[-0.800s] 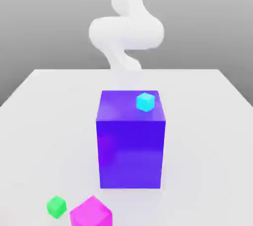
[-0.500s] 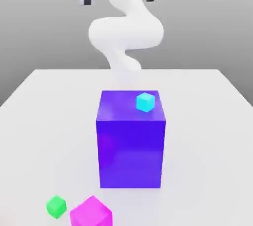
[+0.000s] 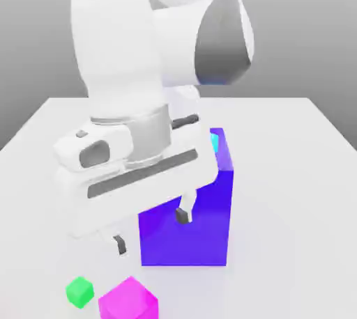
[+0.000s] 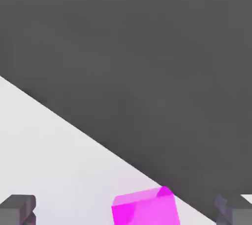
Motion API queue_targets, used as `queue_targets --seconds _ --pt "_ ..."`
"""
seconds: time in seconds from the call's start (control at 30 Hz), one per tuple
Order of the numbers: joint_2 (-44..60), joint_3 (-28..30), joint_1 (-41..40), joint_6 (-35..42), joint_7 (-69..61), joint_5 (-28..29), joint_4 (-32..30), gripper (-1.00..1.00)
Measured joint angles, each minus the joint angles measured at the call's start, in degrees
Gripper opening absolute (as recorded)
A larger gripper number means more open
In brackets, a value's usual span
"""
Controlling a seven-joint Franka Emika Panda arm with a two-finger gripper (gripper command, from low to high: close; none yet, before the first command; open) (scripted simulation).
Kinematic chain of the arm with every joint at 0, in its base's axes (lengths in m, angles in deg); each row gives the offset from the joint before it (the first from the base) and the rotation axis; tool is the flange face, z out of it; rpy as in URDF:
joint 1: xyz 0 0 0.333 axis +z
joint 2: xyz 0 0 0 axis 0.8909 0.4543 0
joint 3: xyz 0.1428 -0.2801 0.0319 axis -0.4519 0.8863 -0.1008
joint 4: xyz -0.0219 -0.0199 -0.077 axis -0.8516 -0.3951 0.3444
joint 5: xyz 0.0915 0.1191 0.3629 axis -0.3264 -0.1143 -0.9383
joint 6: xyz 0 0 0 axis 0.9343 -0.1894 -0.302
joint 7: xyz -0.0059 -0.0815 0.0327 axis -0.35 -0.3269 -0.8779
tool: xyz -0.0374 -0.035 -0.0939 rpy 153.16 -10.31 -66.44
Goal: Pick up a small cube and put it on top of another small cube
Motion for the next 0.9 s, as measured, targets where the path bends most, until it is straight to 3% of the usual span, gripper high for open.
queue_targets --seconds 0.17,0.3,0.33,0.57,0.9 --pt "8.17 0.69 -0.93 -4.19 -5.22 3.9 -0.63 0.0" --pt "16.36 -2.71 -3.74 -10.46 -8.84 0.43 0.61 0.0" --pt "17.56 -3.34 -4.24 -11.39 -9.35 -0.22 0.82 -1.0" --pt "17.35 -3.2 -4.15 -11.11 -9.27 -0.06 0.78 -1.0" --pt "2.3 7.22 -3.9 -2.07 2.02 7.32 -5.13 -1.0"
